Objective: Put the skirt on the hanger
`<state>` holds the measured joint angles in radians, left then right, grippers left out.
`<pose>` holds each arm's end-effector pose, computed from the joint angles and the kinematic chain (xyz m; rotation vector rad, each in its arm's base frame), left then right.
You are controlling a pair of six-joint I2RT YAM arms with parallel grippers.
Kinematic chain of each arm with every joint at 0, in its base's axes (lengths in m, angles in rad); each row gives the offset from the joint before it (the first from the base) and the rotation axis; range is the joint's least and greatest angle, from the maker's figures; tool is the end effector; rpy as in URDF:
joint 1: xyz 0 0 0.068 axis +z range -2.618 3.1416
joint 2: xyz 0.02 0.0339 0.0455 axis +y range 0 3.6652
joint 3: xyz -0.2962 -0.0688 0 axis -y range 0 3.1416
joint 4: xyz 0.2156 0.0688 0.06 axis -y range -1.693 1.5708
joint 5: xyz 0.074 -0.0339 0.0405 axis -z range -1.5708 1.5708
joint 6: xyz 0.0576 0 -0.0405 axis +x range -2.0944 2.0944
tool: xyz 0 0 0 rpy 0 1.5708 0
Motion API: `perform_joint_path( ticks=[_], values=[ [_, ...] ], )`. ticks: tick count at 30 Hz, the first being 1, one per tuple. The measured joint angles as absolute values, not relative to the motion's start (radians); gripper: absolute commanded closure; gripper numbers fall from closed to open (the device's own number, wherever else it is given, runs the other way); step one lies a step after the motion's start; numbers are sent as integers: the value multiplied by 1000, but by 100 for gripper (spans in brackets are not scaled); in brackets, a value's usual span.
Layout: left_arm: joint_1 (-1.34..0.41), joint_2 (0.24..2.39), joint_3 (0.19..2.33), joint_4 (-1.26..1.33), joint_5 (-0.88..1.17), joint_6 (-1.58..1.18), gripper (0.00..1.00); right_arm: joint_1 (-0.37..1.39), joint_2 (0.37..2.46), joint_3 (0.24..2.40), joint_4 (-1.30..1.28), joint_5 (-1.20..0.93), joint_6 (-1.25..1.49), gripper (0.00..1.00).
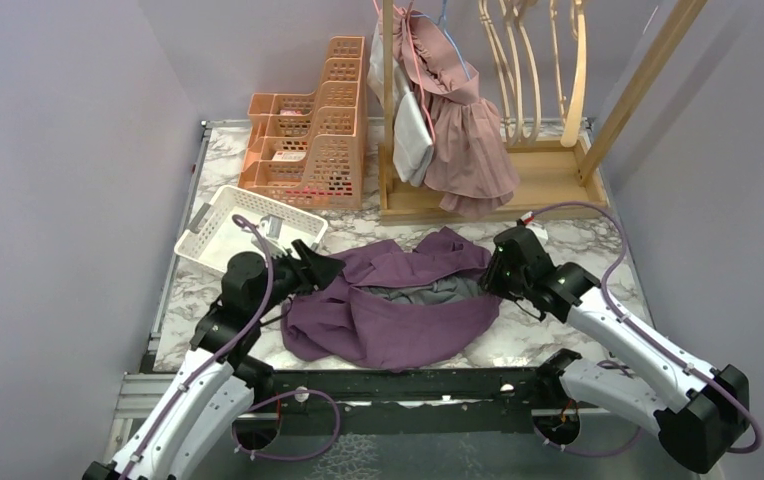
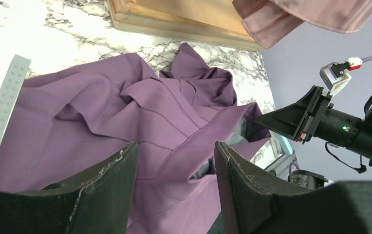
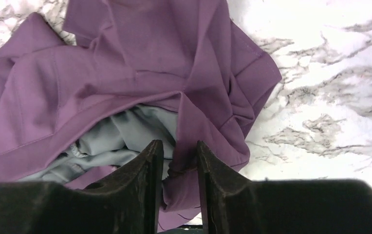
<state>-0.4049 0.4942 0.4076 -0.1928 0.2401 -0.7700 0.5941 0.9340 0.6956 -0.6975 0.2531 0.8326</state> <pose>0.0903 -0.0536 0.2593 -0.1812 1.9654 -1.0182 0.1278 0.0689 0.2546 0.3989 2.4561 0.2953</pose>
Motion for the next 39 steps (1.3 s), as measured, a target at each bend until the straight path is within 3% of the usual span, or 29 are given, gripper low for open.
perform_joint_path(
  ticks=[6,18,24,28,33,39],
  values=[
    [-405,657,576,-233,274,-738,38,594,949,809,-743,269,812,49],
    [-405,813,839,-296,277,-577,36,594,833,1151,-813,347,587,48],
    [-405,853,889,-303,278,-533,36,594,875,1419,-796,418,478,41],
    [-405,867,912,-303,286,-522,35,594,970,1616,-761,481,389,40],
    [-405,888,947,-300,307,-516,36,593,1193,1869,-740,510,298,48],
    [-405,890,954,-293,324,-521,35,565,1431,2041,-746,503,241,36]
  ],
)
